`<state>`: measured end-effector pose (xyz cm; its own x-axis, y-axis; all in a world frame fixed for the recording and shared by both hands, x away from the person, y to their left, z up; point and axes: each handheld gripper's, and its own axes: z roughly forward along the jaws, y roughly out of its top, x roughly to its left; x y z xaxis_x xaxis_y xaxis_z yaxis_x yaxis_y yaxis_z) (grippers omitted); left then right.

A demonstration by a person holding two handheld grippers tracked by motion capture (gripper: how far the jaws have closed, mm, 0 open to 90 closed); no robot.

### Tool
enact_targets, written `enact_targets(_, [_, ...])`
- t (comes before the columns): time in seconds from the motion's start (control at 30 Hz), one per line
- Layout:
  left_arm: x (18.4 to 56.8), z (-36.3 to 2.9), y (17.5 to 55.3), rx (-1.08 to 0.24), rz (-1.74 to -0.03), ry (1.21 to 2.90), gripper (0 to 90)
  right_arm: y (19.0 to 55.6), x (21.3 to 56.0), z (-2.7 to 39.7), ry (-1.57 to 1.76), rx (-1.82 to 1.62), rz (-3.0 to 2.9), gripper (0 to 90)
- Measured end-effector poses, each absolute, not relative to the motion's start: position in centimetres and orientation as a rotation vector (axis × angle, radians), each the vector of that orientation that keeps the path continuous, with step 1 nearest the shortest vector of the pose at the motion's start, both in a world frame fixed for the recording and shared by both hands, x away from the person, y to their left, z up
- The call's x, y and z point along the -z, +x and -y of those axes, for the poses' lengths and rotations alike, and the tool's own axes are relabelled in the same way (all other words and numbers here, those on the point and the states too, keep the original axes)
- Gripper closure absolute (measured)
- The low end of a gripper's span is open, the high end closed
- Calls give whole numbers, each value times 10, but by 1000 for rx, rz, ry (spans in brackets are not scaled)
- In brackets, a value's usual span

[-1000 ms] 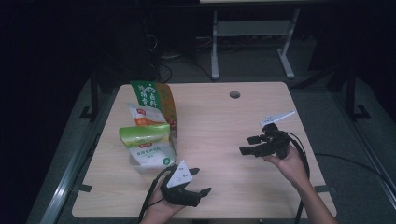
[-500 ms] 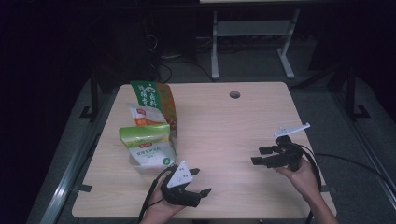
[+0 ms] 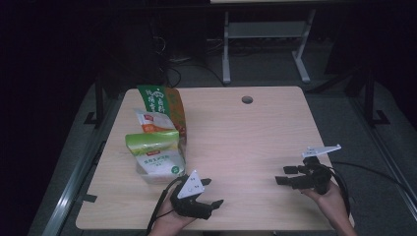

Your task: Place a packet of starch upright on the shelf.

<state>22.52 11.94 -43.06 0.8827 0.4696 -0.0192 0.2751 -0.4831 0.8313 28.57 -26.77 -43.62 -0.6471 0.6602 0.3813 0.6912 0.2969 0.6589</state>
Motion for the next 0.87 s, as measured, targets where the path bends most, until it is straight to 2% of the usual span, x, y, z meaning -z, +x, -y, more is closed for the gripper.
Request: enact_targets(0.87, [436, -112, 220, -232, -504, 2132, 258, 245, 445, 266, -1327, 1369, 2526, 291])
